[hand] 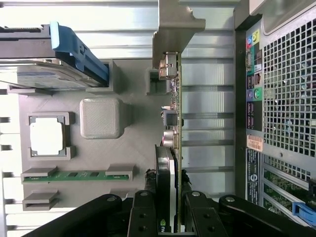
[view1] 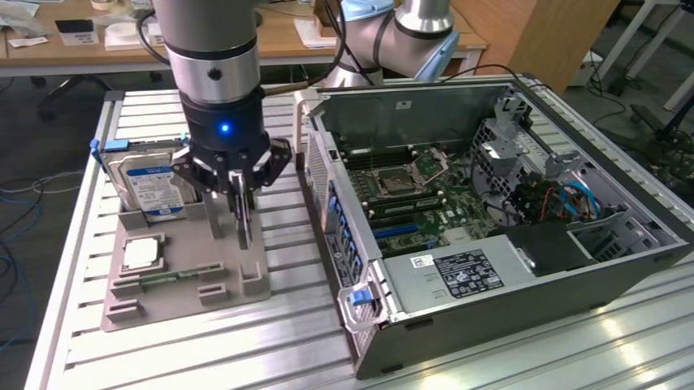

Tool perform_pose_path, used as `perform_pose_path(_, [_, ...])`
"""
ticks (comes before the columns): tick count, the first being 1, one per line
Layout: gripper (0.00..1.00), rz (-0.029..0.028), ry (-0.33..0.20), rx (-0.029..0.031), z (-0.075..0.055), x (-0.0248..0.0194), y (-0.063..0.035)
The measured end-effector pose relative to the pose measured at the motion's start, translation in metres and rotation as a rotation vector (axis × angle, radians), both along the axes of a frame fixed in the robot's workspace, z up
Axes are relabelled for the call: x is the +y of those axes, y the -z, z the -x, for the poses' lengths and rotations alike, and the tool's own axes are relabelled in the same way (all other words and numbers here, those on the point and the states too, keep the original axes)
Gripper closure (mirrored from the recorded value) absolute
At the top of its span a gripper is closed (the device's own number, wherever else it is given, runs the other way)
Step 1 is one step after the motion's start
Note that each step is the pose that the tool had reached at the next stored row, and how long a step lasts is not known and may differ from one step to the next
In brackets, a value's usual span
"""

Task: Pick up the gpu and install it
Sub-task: 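Pick up the gpu and move the gpu toward the slot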

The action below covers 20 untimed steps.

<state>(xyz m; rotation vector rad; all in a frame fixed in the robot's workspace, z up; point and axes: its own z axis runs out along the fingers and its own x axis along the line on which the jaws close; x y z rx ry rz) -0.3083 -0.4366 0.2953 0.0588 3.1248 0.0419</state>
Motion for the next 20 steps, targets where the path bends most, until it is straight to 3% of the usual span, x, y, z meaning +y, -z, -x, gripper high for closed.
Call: perform_pose_path(20, [0.72,0.0,0.0,0.0,0.0,0.0,-0.0072])
